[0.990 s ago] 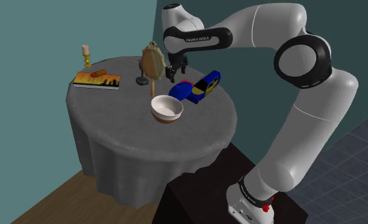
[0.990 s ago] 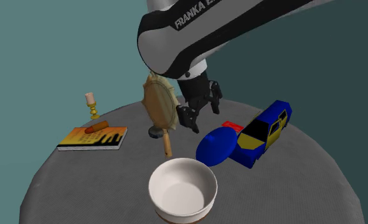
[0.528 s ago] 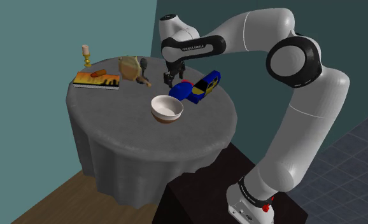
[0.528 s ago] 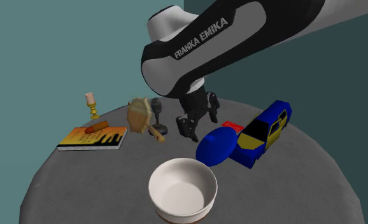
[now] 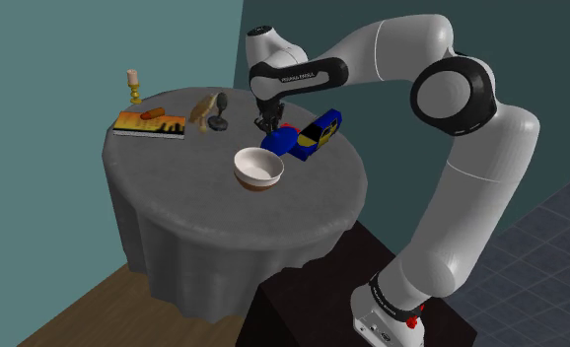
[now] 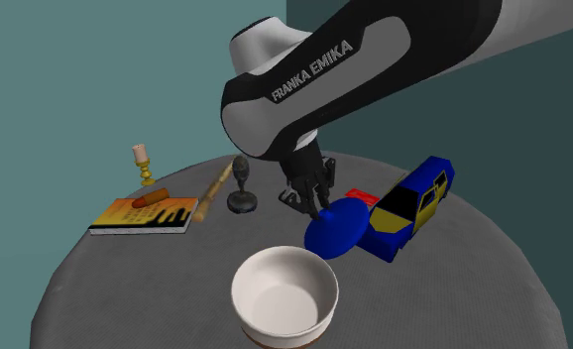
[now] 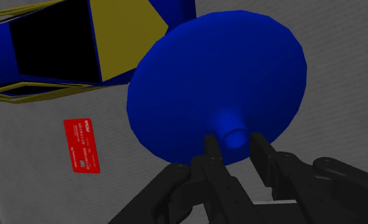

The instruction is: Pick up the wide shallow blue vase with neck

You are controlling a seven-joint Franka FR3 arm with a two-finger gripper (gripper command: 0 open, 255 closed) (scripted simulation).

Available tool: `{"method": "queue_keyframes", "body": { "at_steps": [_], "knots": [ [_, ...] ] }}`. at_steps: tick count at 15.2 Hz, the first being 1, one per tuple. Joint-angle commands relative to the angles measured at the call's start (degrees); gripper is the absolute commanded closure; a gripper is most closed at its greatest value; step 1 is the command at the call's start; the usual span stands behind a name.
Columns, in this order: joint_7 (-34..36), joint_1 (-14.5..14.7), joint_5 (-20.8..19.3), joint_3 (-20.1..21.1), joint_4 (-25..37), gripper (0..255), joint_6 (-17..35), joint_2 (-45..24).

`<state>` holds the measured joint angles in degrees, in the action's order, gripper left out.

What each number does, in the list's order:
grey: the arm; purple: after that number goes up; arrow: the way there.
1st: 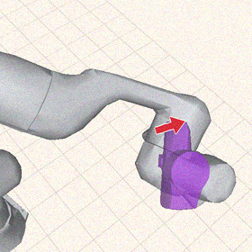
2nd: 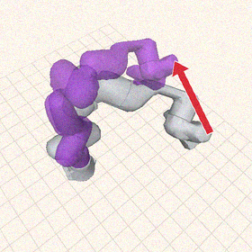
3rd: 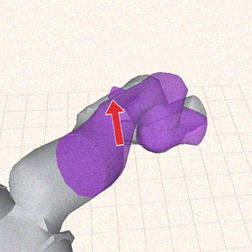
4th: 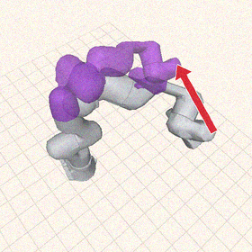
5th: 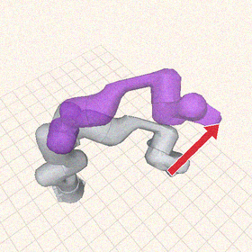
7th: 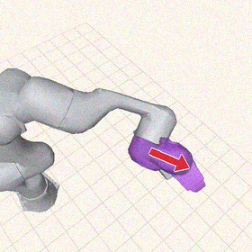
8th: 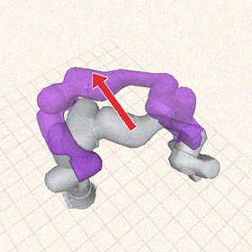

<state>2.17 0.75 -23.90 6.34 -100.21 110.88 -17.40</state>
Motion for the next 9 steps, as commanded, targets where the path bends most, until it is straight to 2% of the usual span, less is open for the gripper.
{"method": "queue_keyframes", "body": {
  "at_steps": [1,4,9],
  "knots": [
    [0.0,0.0,0.0,0.0,0.0,255,0.0,0.0],
    [0.0,0.0,0.0,0.0,0.2,255,0.0,-0.2],
    [-1.3,0.0,0.6,0.1,2.3,255,-3.2,1.0]
  ]
}}
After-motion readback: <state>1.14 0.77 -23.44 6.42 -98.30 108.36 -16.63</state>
